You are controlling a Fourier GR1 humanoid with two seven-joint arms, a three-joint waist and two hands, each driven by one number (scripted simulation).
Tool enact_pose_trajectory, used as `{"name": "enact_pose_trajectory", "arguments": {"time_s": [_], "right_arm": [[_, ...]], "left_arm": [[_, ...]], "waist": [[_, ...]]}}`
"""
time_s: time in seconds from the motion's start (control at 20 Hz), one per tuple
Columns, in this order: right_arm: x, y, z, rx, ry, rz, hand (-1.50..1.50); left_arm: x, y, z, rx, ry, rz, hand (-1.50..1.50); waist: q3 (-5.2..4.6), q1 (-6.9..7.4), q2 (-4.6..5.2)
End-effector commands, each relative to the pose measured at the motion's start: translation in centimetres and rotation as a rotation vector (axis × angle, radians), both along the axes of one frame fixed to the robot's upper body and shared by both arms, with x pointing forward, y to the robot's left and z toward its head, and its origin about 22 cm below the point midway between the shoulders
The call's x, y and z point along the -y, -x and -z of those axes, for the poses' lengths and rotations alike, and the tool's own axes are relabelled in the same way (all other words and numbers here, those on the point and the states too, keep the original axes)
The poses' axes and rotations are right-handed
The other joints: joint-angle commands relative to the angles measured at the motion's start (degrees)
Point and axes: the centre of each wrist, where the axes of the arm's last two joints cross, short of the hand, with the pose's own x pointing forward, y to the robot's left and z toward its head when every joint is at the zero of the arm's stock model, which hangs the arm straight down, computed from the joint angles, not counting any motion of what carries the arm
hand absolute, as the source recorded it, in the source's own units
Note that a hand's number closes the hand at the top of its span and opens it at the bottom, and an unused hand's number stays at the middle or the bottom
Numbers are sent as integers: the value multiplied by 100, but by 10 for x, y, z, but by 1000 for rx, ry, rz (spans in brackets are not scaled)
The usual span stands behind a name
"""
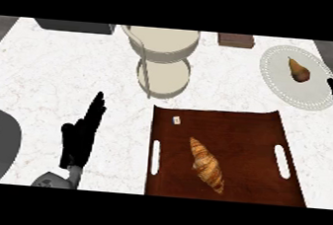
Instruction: Pick the croissant from the tray and place it in the tiered basket
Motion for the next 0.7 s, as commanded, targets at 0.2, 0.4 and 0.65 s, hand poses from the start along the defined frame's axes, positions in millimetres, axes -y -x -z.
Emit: {"name": "enact_pose_trajectory", "arguments": {"time_s": [0.2, 0.4, 0.65], "right_arm": [[-96, 28, 106, -266, -593, -416, 150], [-146, 50, 124, -58, -909, -481, -150], [-84, 62, 132, -234, -114, -366, -150]], "left_arm": [[-60, 8, 6, -95, -128, -49, 0], [-97, 8, 3, -169, -115, -92, 0], [-123, 24, -3, -194, -138, -69, 0]], "waist": [[240, 535, 274], [185, 163, 143], [116, 182, 73]]}}
